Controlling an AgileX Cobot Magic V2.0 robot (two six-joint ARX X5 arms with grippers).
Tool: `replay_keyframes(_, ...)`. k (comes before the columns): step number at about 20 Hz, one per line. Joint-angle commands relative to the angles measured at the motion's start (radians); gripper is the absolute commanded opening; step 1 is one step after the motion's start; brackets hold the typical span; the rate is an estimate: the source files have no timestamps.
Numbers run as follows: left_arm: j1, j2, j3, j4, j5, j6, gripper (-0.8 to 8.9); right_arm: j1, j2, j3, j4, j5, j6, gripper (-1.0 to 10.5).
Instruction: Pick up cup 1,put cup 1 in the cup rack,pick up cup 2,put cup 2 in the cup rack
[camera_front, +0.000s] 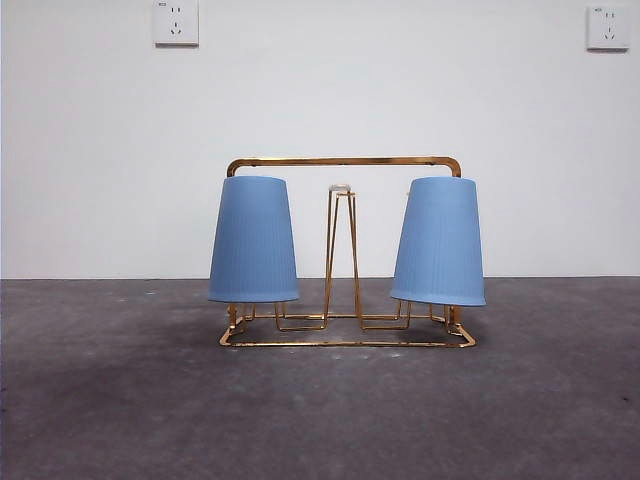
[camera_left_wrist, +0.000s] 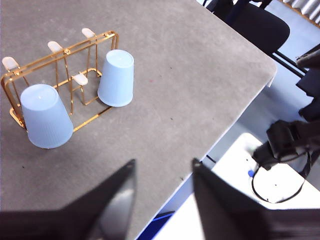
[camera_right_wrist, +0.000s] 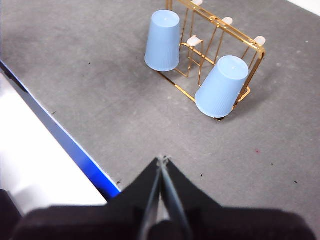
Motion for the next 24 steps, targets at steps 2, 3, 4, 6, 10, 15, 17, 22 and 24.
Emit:
replay_keyframes(2,-0.012,-0.001,0.0,-0.011,-0.003,-0.009,-0.07,0.0,0.007,-0.003,-0.022,-0.002,0.011,0.0)
replay_keyframes(3,-0.012,-0.001,0.0,-0.011,-0.003,-0.009,-0.05,0.0,0.009,-0.003,-0.022,-0.002,0.011,0.0)
replay_keyframes(4,-0.012,0.0,0.0,-0.011,-0.003,-0.009,-0.04,0.0,0.011,-0.003,-0.022,-0.002,0.014,0.0)
replay_keyframes(6,-0.012,0.001,0.0,-0.011,-0.003,-0.009,-0.04,0.0,0.011,-0.003,-0.022,0.002,0.029,0.0)
replay_keyframes(10,-0.012,0.005,0.0,-0.011,-0.003,-0.009,-0.04,0.0,0.012,-0.003,-0.022,0.027,0.029,0.0)
replay_keyframes(15,-0.012,0.005,0.0,-0.011,-0.003,-0.009,-0.04,0.0,0.012,-0.003,-0.022,0.046,0.029,0.0)
replay_keyframes(17,-0.012,0.007,0.0,-0.011,-0.003,-0.009,-0.04,0.0,0.012,-0.003,-0.022,0.048,0.029,0.0)
replay_keyframes(22,-0.012,0.013,0.0,-0.011,-0.003,-0.009,-0.04,0.0,0.012,-0.003,-0.022,0.048,0.029,0.0)
replay_keyframes(24,-0.012,0.019,0.0,-0.006,-0.003,-0.008,-0.04,0.0,0.012,-0.003,-0.022,0.048,0.029,0.0)
